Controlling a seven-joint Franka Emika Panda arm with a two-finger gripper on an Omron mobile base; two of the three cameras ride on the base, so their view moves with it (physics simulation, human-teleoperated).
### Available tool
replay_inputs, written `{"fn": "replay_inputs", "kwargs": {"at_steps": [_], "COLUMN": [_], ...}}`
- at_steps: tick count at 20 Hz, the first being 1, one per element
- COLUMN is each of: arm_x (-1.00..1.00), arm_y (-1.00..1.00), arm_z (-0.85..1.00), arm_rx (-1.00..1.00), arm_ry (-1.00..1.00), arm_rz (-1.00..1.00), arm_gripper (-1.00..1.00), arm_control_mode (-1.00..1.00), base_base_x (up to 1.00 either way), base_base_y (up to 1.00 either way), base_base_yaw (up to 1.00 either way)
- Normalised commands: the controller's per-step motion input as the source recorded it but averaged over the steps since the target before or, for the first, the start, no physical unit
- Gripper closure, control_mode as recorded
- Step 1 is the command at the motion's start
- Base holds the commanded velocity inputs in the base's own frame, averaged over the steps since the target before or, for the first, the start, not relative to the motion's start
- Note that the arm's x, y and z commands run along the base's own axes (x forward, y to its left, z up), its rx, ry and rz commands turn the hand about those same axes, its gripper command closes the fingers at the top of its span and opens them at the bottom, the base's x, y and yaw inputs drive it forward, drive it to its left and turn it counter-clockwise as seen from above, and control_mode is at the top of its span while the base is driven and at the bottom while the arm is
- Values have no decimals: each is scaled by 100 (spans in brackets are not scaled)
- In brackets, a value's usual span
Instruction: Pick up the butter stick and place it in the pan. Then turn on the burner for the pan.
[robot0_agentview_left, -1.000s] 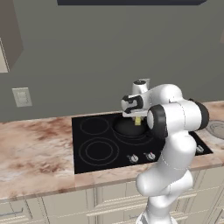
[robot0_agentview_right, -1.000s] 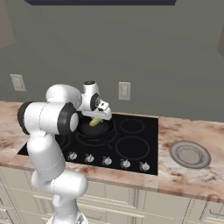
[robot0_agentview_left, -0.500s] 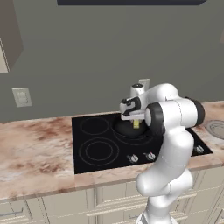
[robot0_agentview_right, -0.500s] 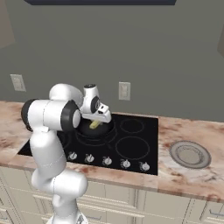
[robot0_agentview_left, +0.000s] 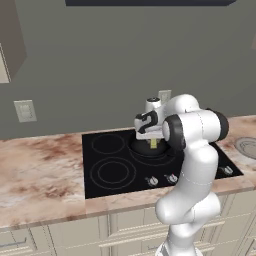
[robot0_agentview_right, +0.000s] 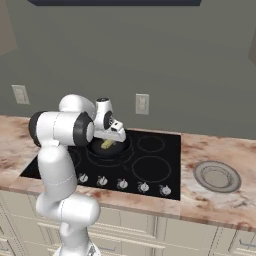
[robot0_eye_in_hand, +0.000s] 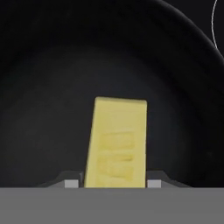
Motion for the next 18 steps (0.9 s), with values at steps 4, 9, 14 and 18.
{"fn": "replay_inputs", "kwargs": {"at_steps": [4,9,14,18], "arm_x": [1,-1,-12,-6], "arm_y": [1,2,10,26], "arm_z": [0,9,22,4], "arm_rx": [0,0,0,0], "arm_ry": [2,6,2,1], "arm_rz": [0,0,0,0], "arm_gripper": [-100,-100,-100,-100], "arm_control_mode": [-100,-100,-100,-100], "base_base_x": [0,0,0,0], "base_base_y": [0,0,0,0], "base_base_yaw": [0,0,0,0]}}
